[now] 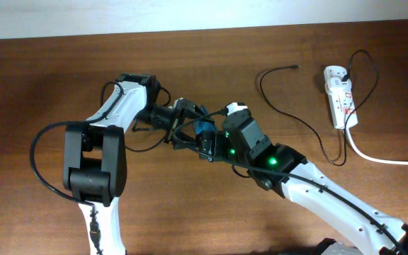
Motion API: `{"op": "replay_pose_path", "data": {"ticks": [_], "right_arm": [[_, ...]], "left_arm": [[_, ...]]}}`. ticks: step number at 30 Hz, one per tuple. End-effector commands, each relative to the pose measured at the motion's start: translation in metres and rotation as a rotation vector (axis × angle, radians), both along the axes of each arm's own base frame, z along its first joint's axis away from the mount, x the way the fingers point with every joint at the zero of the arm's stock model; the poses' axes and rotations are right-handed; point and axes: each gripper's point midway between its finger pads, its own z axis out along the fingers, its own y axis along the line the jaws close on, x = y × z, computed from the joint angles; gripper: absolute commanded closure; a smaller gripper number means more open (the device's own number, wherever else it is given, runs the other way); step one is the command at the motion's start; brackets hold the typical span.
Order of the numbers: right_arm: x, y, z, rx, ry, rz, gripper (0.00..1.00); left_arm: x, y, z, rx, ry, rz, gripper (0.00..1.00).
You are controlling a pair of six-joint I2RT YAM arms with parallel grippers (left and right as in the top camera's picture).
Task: Plug charger to phone and switch on socket
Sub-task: 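Reach the right gripper to the phone and grasp its side edge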
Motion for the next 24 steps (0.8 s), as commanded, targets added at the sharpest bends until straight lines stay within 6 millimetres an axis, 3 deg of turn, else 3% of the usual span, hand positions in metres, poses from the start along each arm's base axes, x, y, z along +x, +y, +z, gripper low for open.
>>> {"op": "replay_pose_path", "data": {"ticks": [1, 5, 8, 12, 21, 22, 24], "right_arm": [[0.003, 0.004, 0.003, 0.016, 0.003, -0.025, 0.05], [0.005, 0.005, 0.0, 0.013, 0.006, -0.027, 0.1], [0.011, 0.011, -0.009, 0.016, 0.007, -0.023, 0.2], [0.015, 0.014, -0.006, 0.031, -0.011, -0.023, 0.32], [0.015, 0.018, -0.003, 0.051, -0.015, -0.009, 0.71], [0.015, 0.02, -0.003, 0.06, -0.014, -0.001, 0.74], [0.015, 0.02, -0.003, 0.059, -0.014, -0.002, 0.8]], "left_arm": [[0.005, -0.004, 0.011, -0.051, -0.028, 0.007, 0.38], [0.005, -0.004, 0.011, -0.051, -0.028, 0.007, 0.38], [0.005, -0.004, 0.011, -0.051, -0.029, 0.007, 0.38], [0.005, -0.004, 0.011, -0.048, -0.029, 0.006, 0.38], [0.005, -0.004, 0.011, -0.048, -0.029, 0.006, 0.37], [0.005, -0.004, 0.011, -0.048, -0.029, 0.006, 0.36], [0.005, -0.003, 0.011, -0.048, -0.029, 0.007, 0.24]]}}
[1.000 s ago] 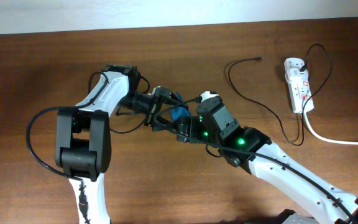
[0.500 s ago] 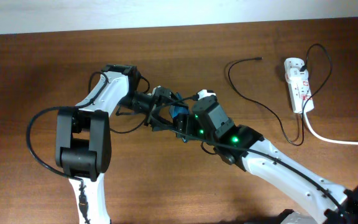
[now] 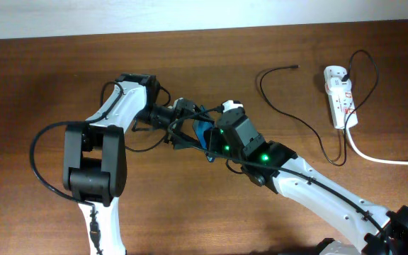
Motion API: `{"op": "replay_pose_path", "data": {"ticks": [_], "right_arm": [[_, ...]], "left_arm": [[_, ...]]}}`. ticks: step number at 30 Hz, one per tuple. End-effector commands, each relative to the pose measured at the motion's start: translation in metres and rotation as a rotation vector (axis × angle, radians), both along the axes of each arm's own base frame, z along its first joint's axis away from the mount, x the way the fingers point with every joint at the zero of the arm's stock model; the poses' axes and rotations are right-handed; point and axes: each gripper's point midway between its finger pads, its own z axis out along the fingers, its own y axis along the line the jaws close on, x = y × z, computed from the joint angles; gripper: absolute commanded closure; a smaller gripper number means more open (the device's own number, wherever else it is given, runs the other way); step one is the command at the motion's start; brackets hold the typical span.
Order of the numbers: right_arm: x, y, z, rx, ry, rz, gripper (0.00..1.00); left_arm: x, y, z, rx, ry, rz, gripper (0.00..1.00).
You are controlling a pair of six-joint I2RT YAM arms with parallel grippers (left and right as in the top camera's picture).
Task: Plug charger to phone and switch on socket
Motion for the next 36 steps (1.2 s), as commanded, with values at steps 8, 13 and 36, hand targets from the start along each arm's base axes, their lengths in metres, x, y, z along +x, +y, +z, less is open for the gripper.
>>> {"op": "replay_pose_path", "data": {"ticks": [8, 13, 36], "right_arm": [[0.002, 0.008, 0.008, 0.1, 0.049, -0.077, 0.91], [0.005, -0.001, 0.018, 0.164, 0.075, -0.135, 0.96], [-0.001, -0.019, 0.056, 0.562, 0.331, 0.058, 0.96]], "left_arm": [[0.015, 0.005, 0.009, -0.012, -0.077, 0.012, 0.01], [0.063, 0.046, 0.038, 0.11, -0.323, 0.045, 0.01], [-0.167, 0.281, 0.247, 1.388, -1.095, 0.722, 0.06]]}}
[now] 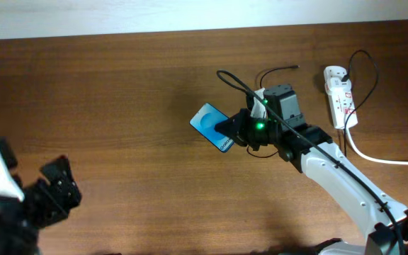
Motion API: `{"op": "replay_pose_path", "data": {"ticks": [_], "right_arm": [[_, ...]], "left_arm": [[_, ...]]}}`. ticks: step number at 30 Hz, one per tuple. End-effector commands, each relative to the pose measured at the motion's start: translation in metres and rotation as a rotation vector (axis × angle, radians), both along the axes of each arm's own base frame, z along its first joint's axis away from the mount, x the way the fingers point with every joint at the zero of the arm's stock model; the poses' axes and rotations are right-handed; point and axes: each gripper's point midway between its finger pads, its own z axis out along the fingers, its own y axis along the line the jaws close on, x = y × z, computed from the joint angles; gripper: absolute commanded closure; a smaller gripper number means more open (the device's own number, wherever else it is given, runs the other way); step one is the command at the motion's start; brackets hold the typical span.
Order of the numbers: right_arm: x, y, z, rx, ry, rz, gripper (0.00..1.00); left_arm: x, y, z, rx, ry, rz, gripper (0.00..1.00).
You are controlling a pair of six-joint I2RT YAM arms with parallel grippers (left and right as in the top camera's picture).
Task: Plug charger to phone and switch on socket
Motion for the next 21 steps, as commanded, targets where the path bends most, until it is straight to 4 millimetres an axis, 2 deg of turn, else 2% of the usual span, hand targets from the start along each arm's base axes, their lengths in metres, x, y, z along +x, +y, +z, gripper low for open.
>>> {"op": "replay_pose_path", "data": {"ticks": [1, 2, 3, 6, 8, 10, 13, 16, 18, 21], "right_arm": [[-0.005, 0.006, 0.026, 0.041, -0.096, 0.08, 0.96], [-0.006, 0.008, 0.027, 0.044, -0.11, 0.101, 0.96], [-0.009, 0.009, 0.028, 0.052, -0.114, 0.119, 0.96], [-0.006, 0.008, 0.027, 0.039, -0.119, 0.105, 0.96], [-0.001, 0.004, 0.024, 0.012, -0.127, 0.075, 0.96], [0.007, -0.003, 0.02, -0.03, -0.139, 0.028, 0.96], [0.018, -0.012, 0.013, -0.077, -0.126, -0.061, 0.96], [0.027, -0.02, 0.008, -0.087, -0.056, -0.198, 0.96], [0.028, -0.013, 0.013, -0.034, -0.011, -0.248, 0.96], [0.034, 0.005, 0.033, 0.024, -0.1, -0.221, 0.96]], "left_arm": [[0.009, 0.016, -0.055, -0.048, -0.035, 0.147, 0.01], [0.023, 0.009, -0.071, -0.093, -0.059, 0.119, 0.01], [0.053, -0.013, -0.103, -0.216, -0.075, 0.037, 0.01], [0.114, -0.081, -0.163, -0.6, -0.055, -0.228, 0.01], [0.134, -0.124, -0.19, -0.93, 0.036, -0.383, 0.01], [0.142, -0.15, -0.214, -1.207, 0.226, -0.435, 0.01], [0.149, -0.18, -0.226, -1.424, 0.412, -0.562, 0.01], [0.154, -0.204, -0.233, -1.507, 0.514, -0.562, 0.01], [0.156, -0.216, -0.233, -1.521, 0.53, -0.547, 0.01], [0.155, -0.222, -0.235, -1.516, 0.535, -0.544, 0.01]]}}
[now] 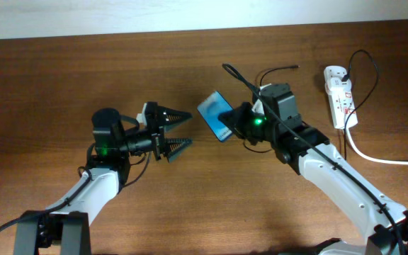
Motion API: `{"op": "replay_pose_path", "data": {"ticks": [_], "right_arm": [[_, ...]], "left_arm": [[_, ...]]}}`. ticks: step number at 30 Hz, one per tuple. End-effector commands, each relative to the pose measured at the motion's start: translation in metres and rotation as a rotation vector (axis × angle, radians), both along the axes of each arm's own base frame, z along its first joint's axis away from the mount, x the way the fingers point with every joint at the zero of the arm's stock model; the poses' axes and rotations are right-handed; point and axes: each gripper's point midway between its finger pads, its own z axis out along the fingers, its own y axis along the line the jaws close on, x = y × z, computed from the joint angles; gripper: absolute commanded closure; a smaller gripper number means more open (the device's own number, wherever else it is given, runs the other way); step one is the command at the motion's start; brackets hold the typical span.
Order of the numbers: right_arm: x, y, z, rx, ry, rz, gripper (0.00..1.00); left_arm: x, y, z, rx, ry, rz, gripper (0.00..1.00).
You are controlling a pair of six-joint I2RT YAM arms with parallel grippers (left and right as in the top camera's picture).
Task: Plug charger to phone and switch on socket
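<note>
My right gripper is shut on one end of the blue phone and holds it tilted above the table's middle. My left gripper stands open just left of the phone, fingers spread and pointing at it, a small gap between them and the phone. The black charger cable runs from the white power strip at the far right, and its free plug end lies on the table behind the right arm. The strip's switch is too small to read.
A thick white mains lead leaves the power strip toward the right edge. Loops of black cable lie between the right arm and the strip. The wooden table ends at a pale wall along the back.
The left arm, then blurred at the lower left corner, now reaches across the middle left with its gripper open beside the phone. The right gripper's phone has shifted slightly up and turned.
At first both grippers met at the blue phone near the table's middle, the left arm reaching in from the upper left. Then the right gripper alone held the phone further right, with the left arm at the lower left. Now the open left gripper faces the phone.
</note>
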Motion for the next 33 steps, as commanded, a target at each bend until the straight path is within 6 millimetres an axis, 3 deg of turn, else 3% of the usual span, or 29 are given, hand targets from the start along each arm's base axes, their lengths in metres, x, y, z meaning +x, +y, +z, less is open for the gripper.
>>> {"op": "replay_pose_path", "data": {"ticks": [1, 5, 10, 19, 22, 29, 33], "right_arm": [[0.004, 0.014, 0.031, 0.067, -0.07, -0.01, 0.96], [-0.012, 0.038, 0.037, 0.118, -0.045, 0.058, 0.96], [-0.031, 0.059, 0.036, 0.241, 0.155, 0.004, 0.96], [-0.045, 0.061, 0.026, 0.256, 0.274, 0.011, 0.96], [-0.047, 0.062, 0.027, 0.261, 0.279, 0.021, 0.96], [-0.051, 0.065, 0.03, 0.277, 0.289, 0.053, 0.96], [-0.046, 0.069, 0.041, 0.308, 0.238, 0.063, 0.96]], "left_arm": [[-0.003, -0.003, 0.001, -0.026, 0.072, -0.014, 0.01], [0.005, -0.001, -0.001, -0.043, 0.18, 0.05, 0.02], [0.013, 0.002, -0.004, -0.048, 0.229, 0.104, 0.27], [0.024, 0.008, -0.007, -0.039, 0.245, 0.182, 0.57], [0.024, 0.008, -0.007, -0.039, 0.244, 0.182, 0.6], [0.029, 0.01, -0.009, -0.031, 0.241, 0.216, 0.54], [0.027, 0.004, -0.01, -0.027, 0.241, 0.205, 0.61]]}}
